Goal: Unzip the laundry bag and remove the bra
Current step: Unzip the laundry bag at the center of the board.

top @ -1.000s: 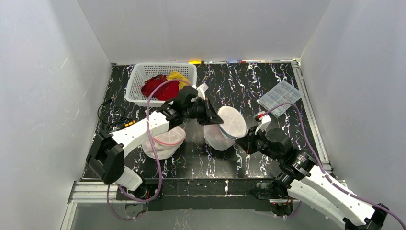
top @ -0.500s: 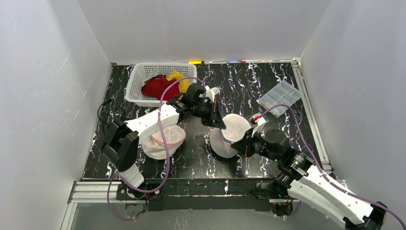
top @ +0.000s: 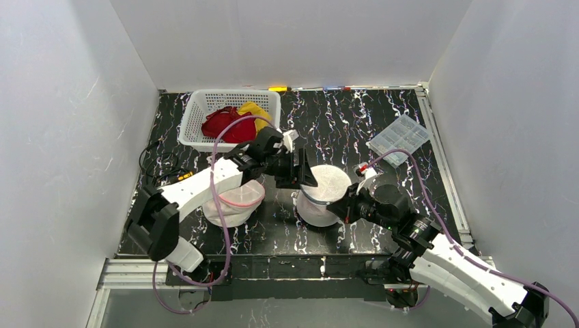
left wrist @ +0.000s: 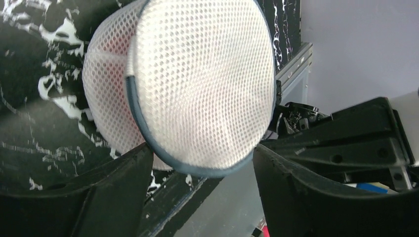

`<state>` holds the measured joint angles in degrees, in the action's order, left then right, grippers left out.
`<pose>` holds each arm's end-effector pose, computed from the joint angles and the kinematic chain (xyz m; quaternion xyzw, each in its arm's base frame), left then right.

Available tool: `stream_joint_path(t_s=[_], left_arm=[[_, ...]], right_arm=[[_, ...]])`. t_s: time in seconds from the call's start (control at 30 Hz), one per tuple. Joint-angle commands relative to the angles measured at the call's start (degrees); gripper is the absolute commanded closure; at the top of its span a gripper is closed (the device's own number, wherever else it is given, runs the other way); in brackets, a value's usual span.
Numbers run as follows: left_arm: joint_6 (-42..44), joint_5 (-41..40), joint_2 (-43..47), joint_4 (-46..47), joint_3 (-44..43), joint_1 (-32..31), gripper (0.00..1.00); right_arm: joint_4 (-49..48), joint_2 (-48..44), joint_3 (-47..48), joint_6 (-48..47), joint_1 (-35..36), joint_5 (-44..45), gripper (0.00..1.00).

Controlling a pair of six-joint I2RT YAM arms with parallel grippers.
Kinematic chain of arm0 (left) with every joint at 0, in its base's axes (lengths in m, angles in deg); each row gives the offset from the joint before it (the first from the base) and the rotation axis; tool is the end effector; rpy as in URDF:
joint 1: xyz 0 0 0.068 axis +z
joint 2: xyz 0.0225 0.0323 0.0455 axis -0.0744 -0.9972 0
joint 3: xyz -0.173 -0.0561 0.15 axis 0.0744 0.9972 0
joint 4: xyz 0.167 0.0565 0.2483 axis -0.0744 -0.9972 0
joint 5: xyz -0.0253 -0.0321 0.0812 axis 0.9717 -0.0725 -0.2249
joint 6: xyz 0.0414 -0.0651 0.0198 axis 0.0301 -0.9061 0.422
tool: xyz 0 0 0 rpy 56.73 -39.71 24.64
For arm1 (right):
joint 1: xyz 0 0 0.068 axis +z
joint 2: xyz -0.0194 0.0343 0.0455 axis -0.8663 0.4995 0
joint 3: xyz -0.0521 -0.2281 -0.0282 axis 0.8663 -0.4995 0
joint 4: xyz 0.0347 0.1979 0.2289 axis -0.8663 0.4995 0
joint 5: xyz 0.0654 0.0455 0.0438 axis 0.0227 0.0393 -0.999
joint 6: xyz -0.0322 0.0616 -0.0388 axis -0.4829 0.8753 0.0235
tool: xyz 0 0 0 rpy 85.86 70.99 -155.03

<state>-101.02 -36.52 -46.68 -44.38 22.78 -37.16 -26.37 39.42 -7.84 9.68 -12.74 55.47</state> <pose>0.2869 -0.2959 0.1933 0.1043 0.8685 -0.4492 0.1818 0.1740 0.1944 0.2058 -0.1327 0.7994 0.3875 0.4395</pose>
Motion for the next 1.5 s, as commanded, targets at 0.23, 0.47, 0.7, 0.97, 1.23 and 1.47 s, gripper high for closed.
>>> stream_joint_path(t_s=[0.23,0.47,0.7,0.97,1.23,1.47], left_arm=[[-19.90,-10.12,16.42,-2.01,11.98,-3.28,0.23],[-31.65,-17.69,16.04,2.56,12.81,-9.99,0.08],[-39.80,-21.49,12.27,9.92,14.01,-11.51,0.27],[-40.69,-22.66,7.74,9.85,12.07,-12.12,0.49],[-38.88,-25.27,8.43,8.16,12.83,-12.10,0.80],[-36.14,-25.35,8.77,8.00,12.33,-11.84,1.00]], right_arm=[[-6.04,2.19,0.35,1.33,0.26,0.21,0.99],[-7.71,3.18,0.04,1.46,0.69,-0.40,0.99],[-7.13,2.40,-0.22,1.30,1.30,-0.64,0.99],[-5.31,-0.09,-0.55,1.38,1.64,-0.30,0.99],[-2.19,-2.41,0.12,0.97,1.76,0.31,0.99],[2.24,-3.26,1.31,0.15,1.76,2.97,0.99]])
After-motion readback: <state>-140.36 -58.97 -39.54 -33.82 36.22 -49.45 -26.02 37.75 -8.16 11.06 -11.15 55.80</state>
